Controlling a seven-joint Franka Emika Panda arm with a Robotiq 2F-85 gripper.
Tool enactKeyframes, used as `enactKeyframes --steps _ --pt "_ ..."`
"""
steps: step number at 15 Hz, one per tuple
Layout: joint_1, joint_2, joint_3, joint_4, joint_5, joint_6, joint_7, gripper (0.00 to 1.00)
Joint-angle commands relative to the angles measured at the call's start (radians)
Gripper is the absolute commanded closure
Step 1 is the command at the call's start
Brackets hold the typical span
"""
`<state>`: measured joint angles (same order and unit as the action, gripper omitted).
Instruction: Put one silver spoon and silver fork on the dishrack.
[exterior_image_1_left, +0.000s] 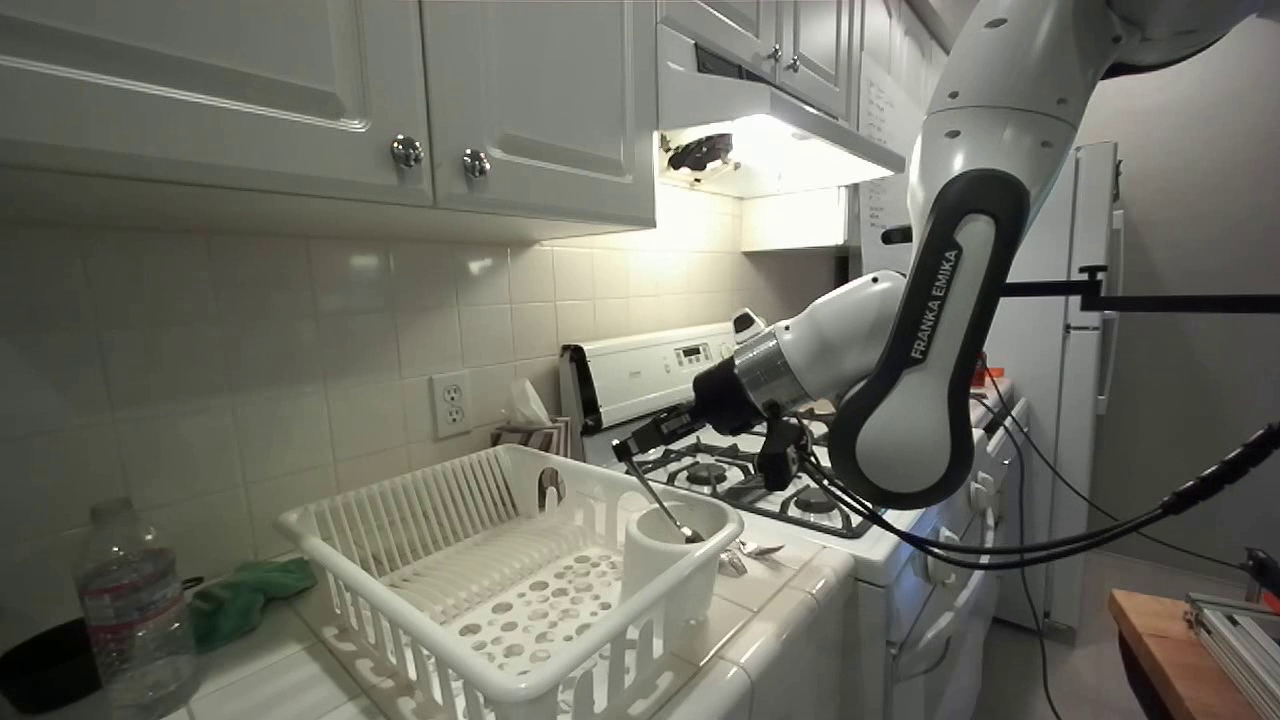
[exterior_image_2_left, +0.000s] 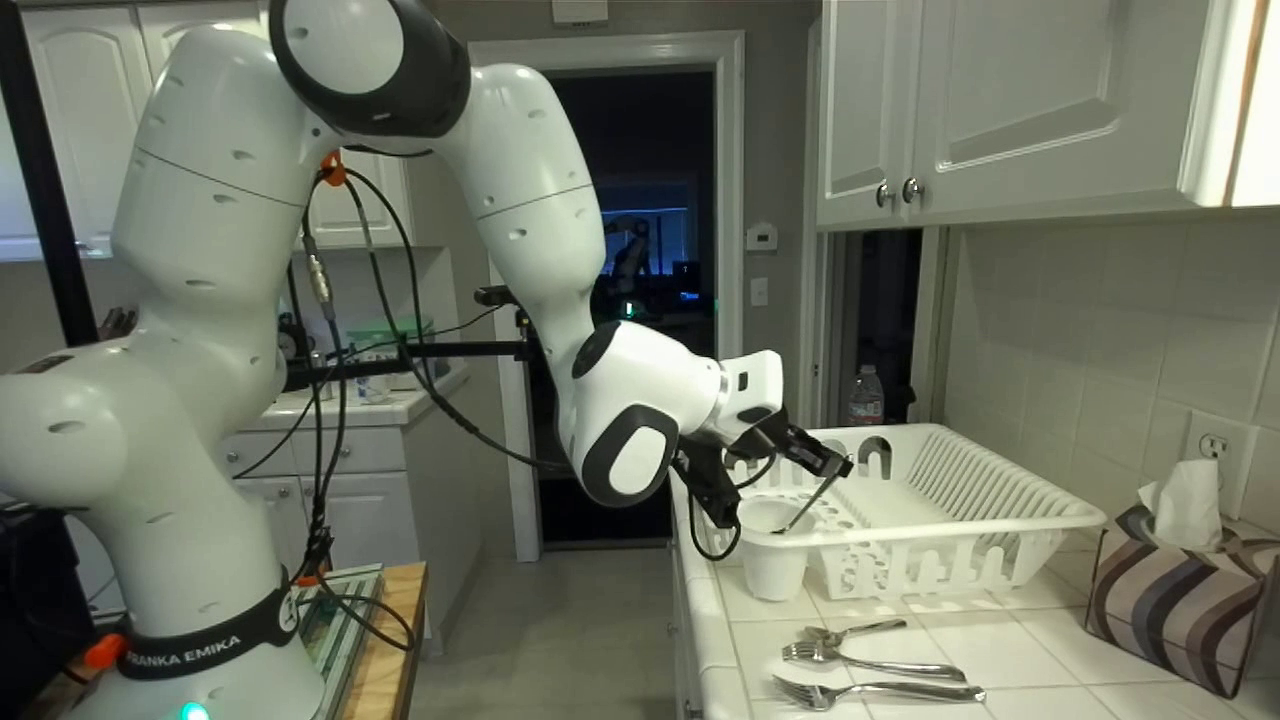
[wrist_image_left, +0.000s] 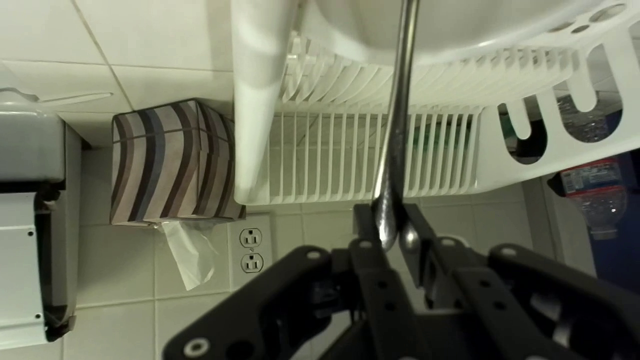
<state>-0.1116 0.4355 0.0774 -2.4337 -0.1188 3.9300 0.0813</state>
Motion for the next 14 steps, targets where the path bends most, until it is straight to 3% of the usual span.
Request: enactKeyframes --steps 1,8,9,10,12,14 --pt "0.011 -0.027 -0.023 -0.042 -0.034 -0.011 -0.016 0.96" --pt "0.014 -0.041 -0.036 -0.064 -0.037 -0.032 -0.036 0.96" --pt "0.014 -0.041 -0.036 -0.062 -0.036 -0.034 -0.038 0.91" --pt "0.014 -0.045 -0.036 -0.061 -0.033 -0.038 -0.037 0.58" --pt "0.012 -0.052 -0.035 -0.059 -0.033 -0.05 -0.034 0.6" --pt "0.01 -0.061 -0.034 -0.057 -0.033 -0.06 -0.026 0.47"
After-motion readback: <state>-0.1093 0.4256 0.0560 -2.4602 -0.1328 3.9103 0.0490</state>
